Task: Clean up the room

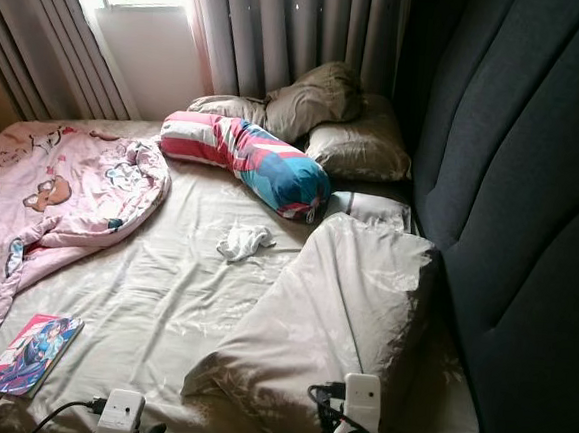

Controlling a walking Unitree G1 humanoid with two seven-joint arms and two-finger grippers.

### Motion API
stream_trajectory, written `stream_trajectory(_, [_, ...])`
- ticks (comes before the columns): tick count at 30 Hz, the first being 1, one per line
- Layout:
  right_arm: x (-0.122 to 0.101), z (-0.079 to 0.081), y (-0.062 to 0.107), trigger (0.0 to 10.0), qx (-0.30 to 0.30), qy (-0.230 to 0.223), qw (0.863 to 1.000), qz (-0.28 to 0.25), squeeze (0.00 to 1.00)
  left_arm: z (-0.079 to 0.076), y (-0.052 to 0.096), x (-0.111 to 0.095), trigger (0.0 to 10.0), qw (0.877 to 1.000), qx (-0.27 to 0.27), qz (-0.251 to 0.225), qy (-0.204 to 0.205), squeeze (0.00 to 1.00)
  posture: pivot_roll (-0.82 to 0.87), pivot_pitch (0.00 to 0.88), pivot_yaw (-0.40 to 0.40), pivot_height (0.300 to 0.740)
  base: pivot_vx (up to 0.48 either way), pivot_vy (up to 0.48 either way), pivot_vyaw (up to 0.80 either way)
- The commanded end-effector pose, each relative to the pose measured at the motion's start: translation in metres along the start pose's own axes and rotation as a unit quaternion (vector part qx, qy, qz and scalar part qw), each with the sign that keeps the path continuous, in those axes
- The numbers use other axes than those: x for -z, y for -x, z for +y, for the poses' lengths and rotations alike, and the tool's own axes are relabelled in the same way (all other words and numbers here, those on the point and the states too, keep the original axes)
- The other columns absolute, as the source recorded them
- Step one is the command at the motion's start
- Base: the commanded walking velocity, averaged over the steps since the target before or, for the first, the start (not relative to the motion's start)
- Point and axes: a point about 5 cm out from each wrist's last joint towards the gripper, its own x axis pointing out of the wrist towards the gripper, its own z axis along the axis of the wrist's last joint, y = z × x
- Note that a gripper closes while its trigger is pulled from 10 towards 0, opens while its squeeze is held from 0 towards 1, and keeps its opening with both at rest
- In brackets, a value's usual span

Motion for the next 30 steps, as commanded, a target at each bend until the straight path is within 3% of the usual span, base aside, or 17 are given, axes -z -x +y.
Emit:
stream_trajectory(1, [0.009, -0.004, 0.004, 10.0, 0.026, -0.014, 0.999, 0.013, 1.0, 0.008, 0.001, 0.001, 10.0, 1.0, -0.016, 0.011, -0.007, 0.0, -0.07, 0.0, 0.108, 0.74, 0.0, 0.0, 0.0])
stream_trajectory(4, [0.005, -0.01, 0.003, 10.0, 0.059, -0.045, 0.997, 0.001, 1.0, 0.008, 0.003, 0.007, 10.0, 1.0, -0.011, 0.025, -0.006, 0.0, -0.09, 0.0, 0.107, 0.74, 0.0, 0.0, 0.0])
stream_trajectory(8, [0.003, -0.012, 0.003, 10.0, 0.066, -0.036, 0.997, -0.002, 1.0, 0.009, 0.005, 0.013, 10.0, 0.999, -0.014, 0.037, -0.005, 0.0, -0.09, 0.0, 0.098, 0.74, 0.0, 0.0, 0.0])
stream_trajectory(9, [0.004, -0.013, 0.003, 10.0, 0.067, -0.036, 0.997, -0.001, 0.31, 0.01, 0.005, 0.014, 10.0, 0.999, -0.015, 0.039, -0.003, 0.0, -0.09, 0.0, 0.096, 0.74, 0.0, 0.0, 0.0])
stream_trajectory(10, [0.005, -0.014, 0.004, 10.0, 0.07, -0.038, 0.997, 0.001, 0.0, 0.01, 0.006, 0.015, 10.0, 0.999, -0.015, 0.04, -0.002, 0.0, -0.08, 0.0, 0.091, 0.74, 0.0, 0.0, 0.0])
stream_trajectory(16, [0.011, -0.028, 0.007, 10.0, 0.101, -0.046, 0.994, 0.023, 0.0, 0.011, 0.008, 0.023, 10.0, 0.998, -0.021, 0.056, 0.009, 0.0, -0.07, 0.0, 0.07, 0.74, 0.0, 0.0, 0.0])
stream_trajectory(30, [0.007, -0.023, 0.005, 10.0, 0.088, -0.049, 0.995, 0.017, 0.0, 0.008, 0.011, 0.03, 10.0, 0.998, -0.016, 0.068, 0.009, 0.0, -0.06, 0.0, 0.059, 0.74, 0.0, 0.0, 0.0])
